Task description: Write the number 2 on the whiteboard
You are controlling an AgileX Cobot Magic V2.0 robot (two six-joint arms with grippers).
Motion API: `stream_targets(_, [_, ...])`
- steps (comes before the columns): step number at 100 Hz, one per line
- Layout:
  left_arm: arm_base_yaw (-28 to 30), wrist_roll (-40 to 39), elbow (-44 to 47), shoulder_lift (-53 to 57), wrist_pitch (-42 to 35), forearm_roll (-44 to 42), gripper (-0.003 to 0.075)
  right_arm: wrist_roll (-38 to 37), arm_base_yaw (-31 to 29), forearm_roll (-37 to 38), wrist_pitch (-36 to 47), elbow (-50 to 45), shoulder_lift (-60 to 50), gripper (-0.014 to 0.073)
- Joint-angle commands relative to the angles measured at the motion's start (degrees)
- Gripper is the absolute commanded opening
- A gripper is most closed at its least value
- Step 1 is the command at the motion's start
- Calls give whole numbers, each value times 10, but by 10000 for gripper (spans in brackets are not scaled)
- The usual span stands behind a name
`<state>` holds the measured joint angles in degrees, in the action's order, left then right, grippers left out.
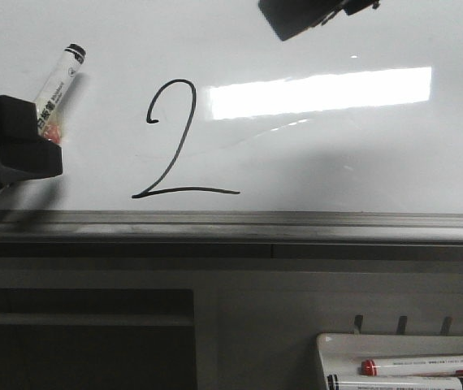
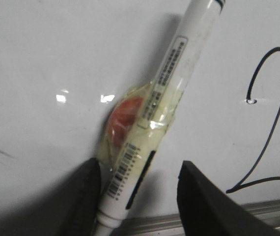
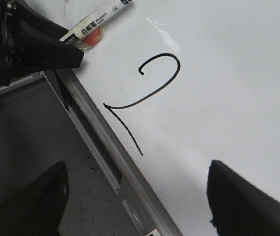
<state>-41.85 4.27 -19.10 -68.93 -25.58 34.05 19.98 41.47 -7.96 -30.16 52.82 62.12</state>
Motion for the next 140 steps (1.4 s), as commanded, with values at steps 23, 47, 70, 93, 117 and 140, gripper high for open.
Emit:
stream_targets(23, [1, -4, -15, 14, -31, -32, 372, -2, -3, -4, 29, 17, -13, 512])
stream_targets(47, [1, 0, -14, 48, -30, -54, 454, -2, -3, -4, 29, 17, -13, 479])
stream_targets(70, [1, 3, -9, 58, -3, -54, 454, -2, -3, -4, 29, 17, -13, 479])
stream_targets(93, [1, 3, 8, 58, -22, -50, 454, -2, -3, -4, 30, 17, -13, 479])
stream_targets(117, [1, 3, 8, 60, -22, -52, 454, -2, -3, -4, 30, 17, -13, 479])
stream_targets(140, [1, 3, 8, 85, -36, -82, 454, -2, -3, -4, 30, 17, -13, 479])
